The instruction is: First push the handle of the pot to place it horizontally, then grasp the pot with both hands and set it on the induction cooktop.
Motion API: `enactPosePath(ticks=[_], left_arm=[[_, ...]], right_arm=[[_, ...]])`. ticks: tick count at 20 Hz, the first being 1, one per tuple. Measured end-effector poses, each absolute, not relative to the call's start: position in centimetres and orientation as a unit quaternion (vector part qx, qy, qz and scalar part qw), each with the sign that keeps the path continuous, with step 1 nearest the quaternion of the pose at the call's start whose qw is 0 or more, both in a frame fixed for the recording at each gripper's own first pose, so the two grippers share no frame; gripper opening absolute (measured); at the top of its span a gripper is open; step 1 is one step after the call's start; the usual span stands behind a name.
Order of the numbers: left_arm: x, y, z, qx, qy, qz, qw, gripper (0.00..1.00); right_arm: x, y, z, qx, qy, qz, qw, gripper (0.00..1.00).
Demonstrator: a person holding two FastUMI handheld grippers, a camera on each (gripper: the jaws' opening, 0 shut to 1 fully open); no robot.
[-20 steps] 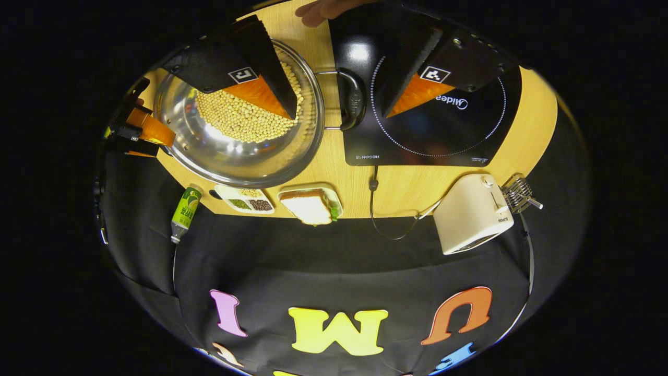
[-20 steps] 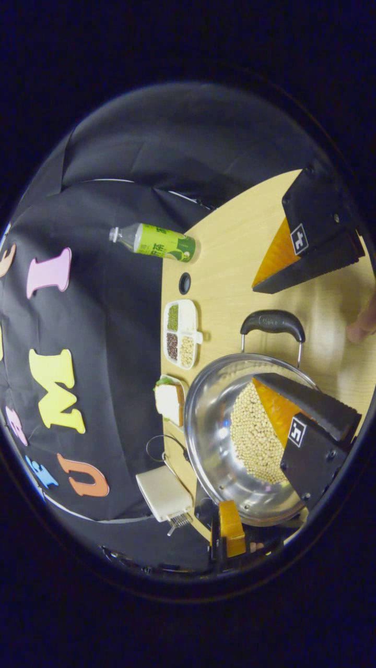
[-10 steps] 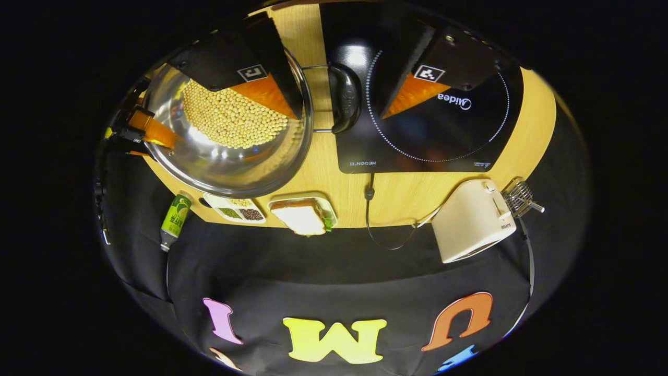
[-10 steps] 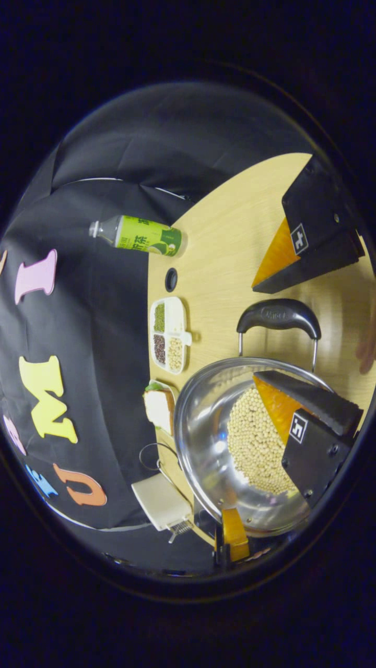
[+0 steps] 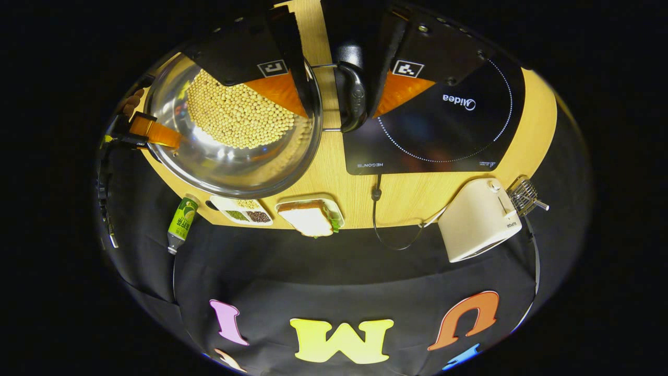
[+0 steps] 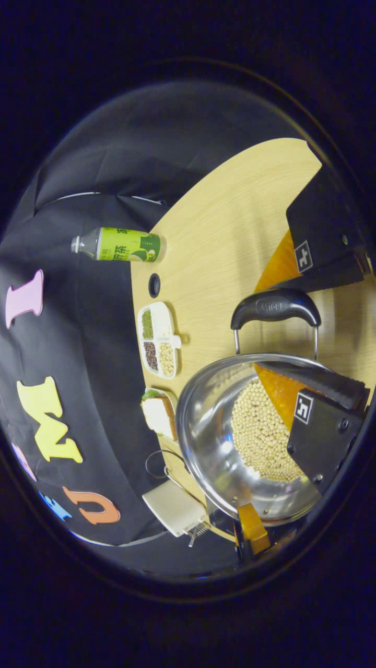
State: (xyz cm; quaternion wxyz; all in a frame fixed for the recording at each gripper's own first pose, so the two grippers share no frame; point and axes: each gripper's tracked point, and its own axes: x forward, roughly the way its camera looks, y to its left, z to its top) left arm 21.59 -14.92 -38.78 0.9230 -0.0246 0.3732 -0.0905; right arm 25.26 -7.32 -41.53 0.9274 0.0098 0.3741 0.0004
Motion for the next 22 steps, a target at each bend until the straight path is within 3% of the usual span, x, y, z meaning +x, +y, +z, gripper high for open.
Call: enactPosePath(ticks=[4, 5, 6, 22], left_arm=[[20.2, -15.0, -38.3, -0.030, 0.372, -0.097, 0.923, 0.55], [20.1, -14.9, -38.0, -0.030, 0.368, -0.097, 0.924, 0.65], [19.8, -14.8, -37.5, -0.033, 0.365, -0.098, 0.925, 0.55], [16.3, -5.7, -31.9, -0.058, 0.324, -0.078, 0.941, 0.55]], right_arm=[[23.9, -7.5, -40.3, 0.011, 0.368, -0.011, 0.930, 0.66], [23.6, -7.4, -39.8, 0.009, 0.365, -0.012, 0.931, 0.67], [23.2, -7.3, -39.1, 0.007, 0.362, -0.013, 0.932, 0.67], [18.5, 2.0, -33.1, -0.016, 0.332, 0.001, 0.943, 0.67]])
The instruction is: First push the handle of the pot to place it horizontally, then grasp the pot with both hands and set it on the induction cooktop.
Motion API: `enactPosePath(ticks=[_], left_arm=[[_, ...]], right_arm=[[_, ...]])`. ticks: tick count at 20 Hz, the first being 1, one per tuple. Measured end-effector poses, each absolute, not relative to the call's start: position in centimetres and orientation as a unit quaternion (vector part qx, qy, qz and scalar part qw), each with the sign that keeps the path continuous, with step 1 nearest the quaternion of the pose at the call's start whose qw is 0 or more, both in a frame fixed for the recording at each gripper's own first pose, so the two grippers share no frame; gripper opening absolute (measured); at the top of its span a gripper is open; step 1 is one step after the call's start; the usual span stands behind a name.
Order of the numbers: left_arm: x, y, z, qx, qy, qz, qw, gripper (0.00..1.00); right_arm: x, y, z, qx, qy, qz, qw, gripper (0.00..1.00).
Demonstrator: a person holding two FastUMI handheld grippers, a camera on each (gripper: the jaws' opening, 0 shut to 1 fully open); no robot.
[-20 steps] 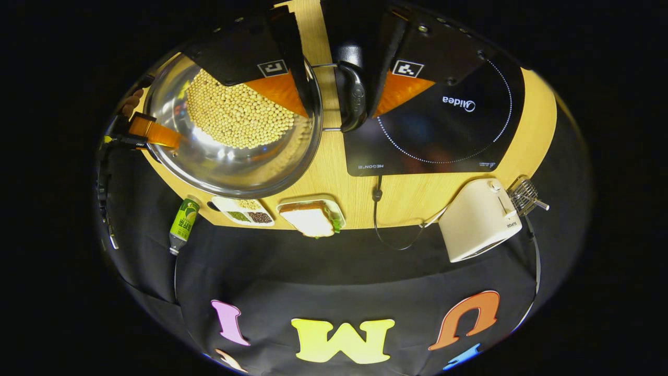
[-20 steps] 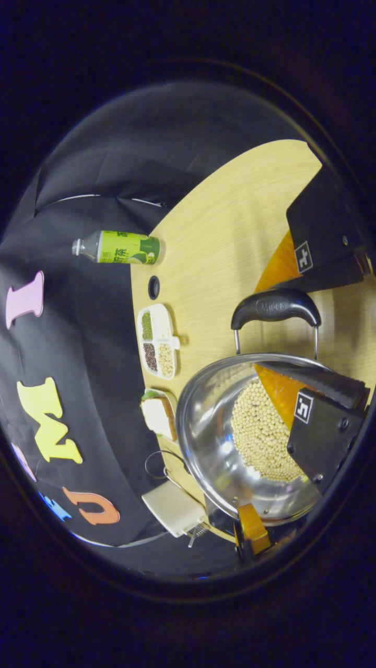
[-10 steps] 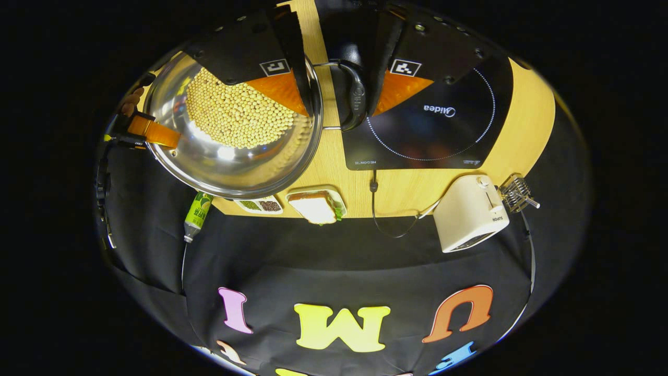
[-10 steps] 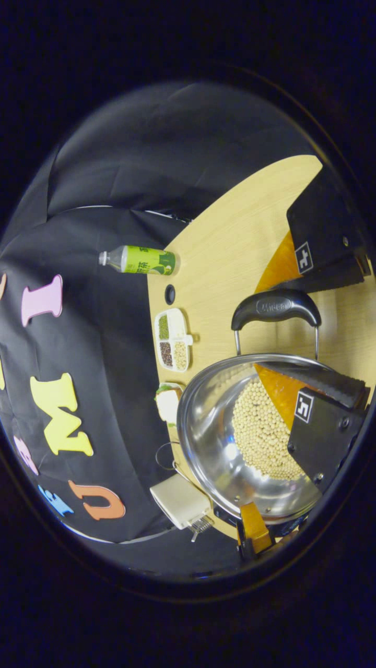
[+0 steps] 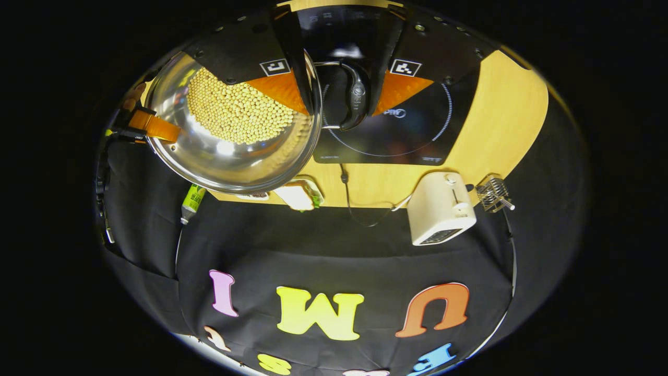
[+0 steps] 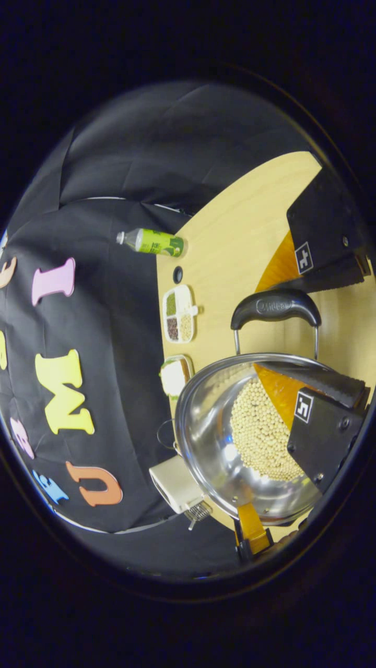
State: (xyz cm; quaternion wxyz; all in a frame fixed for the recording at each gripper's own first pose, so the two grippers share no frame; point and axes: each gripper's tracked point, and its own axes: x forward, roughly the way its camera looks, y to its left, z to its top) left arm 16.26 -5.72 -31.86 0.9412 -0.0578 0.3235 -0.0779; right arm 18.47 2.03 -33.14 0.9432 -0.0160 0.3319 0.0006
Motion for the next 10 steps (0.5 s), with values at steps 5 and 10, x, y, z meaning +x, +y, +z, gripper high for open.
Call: enactPosePath(ticks=[5, 10], left_arm=[[16.4, -0.6, -30.6, -0.057, 0.314, -0.052, 0.946, 0.54], [17.7, 4.7, -29.9, -0.056, 0.313, -0.025, 0.948, 0.54]], right_arm=[[19.4, 7.6, -32.7, -0.017, 0.333, 0.026, 0.943, 0.67], [21.0, 13.2, -32.4, -0.020, 0.336, 0.049, 0.940, 0.67]])
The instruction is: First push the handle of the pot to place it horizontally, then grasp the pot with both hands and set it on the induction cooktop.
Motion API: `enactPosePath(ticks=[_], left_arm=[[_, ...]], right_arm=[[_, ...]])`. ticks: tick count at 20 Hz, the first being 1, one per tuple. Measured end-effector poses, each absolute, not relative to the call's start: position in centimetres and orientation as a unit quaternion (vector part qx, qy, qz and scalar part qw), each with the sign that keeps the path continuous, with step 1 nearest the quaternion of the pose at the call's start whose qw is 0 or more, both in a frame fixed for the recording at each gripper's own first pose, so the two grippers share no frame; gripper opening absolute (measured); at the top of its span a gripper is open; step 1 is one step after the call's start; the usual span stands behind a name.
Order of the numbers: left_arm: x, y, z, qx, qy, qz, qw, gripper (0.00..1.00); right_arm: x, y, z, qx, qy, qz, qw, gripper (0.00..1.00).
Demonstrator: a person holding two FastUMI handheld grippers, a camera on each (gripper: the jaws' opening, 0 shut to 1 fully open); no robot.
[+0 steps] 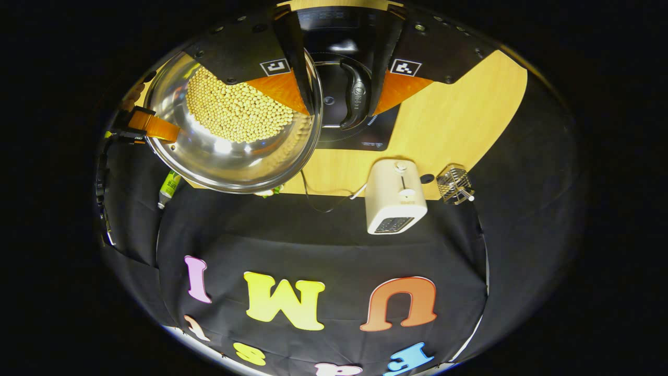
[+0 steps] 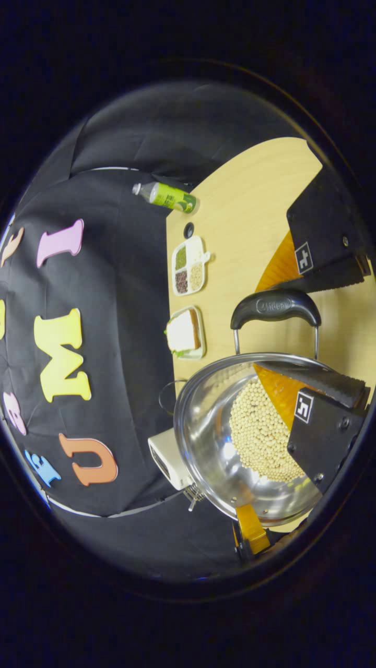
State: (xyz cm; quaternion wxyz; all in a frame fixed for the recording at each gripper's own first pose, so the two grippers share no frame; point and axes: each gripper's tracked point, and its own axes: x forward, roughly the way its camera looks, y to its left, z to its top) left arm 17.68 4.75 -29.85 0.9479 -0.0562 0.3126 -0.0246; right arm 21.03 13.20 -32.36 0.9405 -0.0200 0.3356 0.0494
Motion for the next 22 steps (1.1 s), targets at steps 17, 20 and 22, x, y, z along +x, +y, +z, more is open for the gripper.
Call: enactPosePath(ticks=[17, 20, 22], left_arm=[[21.5, 11.9, -29.5, -0.066, 0.331, 0.023, 0.941, 0.55], [21.5, 11.9, -29.3, -0.071, 0.343, 0.023, 0.936, 0.55], [21.4, 11.9, -29.5, -0.077, 0.350, 0.019, 0.933, 0.55]], right_arm=[[26.3, 23.1, -36.8, -0.014, 0.370, 0.079, 0.926, 0.66], [26.0, 23.2, -38.4, -0.017, 0.377, 0.078, 0.923, 0.67], [25.8, 22.8, -39.0, -0.021, 0.377, 0.075, 0.923, 0.67]])
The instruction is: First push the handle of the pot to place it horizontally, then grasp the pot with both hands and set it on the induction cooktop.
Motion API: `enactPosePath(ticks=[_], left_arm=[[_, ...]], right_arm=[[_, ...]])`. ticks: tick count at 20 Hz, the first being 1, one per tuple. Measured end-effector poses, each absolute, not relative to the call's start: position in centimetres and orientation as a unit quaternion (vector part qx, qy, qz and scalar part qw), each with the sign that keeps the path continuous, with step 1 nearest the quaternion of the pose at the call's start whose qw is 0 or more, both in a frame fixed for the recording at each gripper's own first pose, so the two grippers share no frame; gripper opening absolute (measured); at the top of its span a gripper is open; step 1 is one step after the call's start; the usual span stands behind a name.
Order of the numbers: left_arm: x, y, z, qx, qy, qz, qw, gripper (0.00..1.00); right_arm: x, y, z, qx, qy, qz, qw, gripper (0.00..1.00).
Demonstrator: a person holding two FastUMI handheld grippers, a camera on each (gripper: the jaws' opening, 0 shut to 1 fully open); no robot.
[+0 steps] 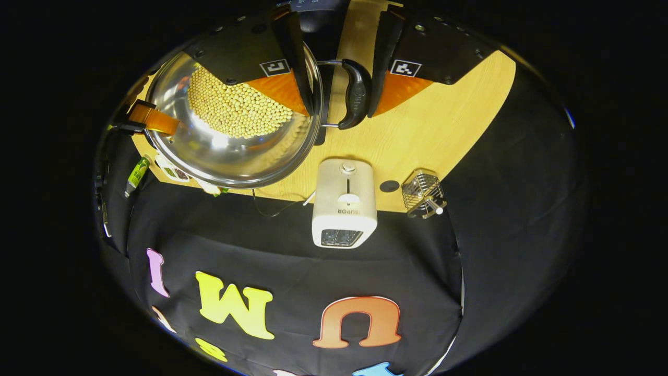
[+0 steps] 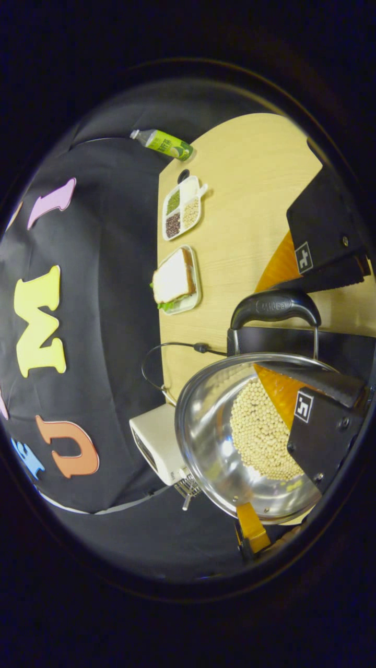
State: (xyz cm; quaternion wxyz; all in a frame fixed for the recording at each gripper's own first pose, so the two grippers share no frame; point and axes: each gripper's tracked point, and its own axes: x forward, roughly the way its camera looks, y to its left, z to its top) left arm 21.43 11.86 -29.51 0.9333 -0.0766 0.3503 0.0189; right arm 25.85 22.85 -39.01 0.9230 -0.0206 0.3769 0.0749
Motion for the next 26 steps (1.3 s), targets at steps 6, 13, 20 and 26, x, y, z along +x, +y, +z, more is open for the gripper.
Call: enactPosePath(ticks=[6, 13, 20, 26], left_arm=[[21.9, 12.1, -29.1, -0.059, 0.334, 0.016, 0.940, 0.54], [21.8, 12.0, -29.0, -0.066, 0.319, 0.018, 0.945, 0.55], [21.6, 12.1, -28.7, -0.084, 0.307, 0.034, 0.947, 0.60], [20.0, 13.1, -24.3, -0.079, 0.252, 0.063, 0.963, 0.85]], right_arm=[[25.8, 22.3, -40.2, 0.002, 0.376, 0.077, 0.923, 0.67], [26.2, 22.4, -40.1, 0.005, 0.352, 0.092, 0.931, 0.67], [25.8, 21.6, -38.0, -0.023, 0.313, 0.103, 0.944, 0.79], [23.4, 20.0, -32.2, -0.016, 0.242, 0.114, 0.963, 0.83]])
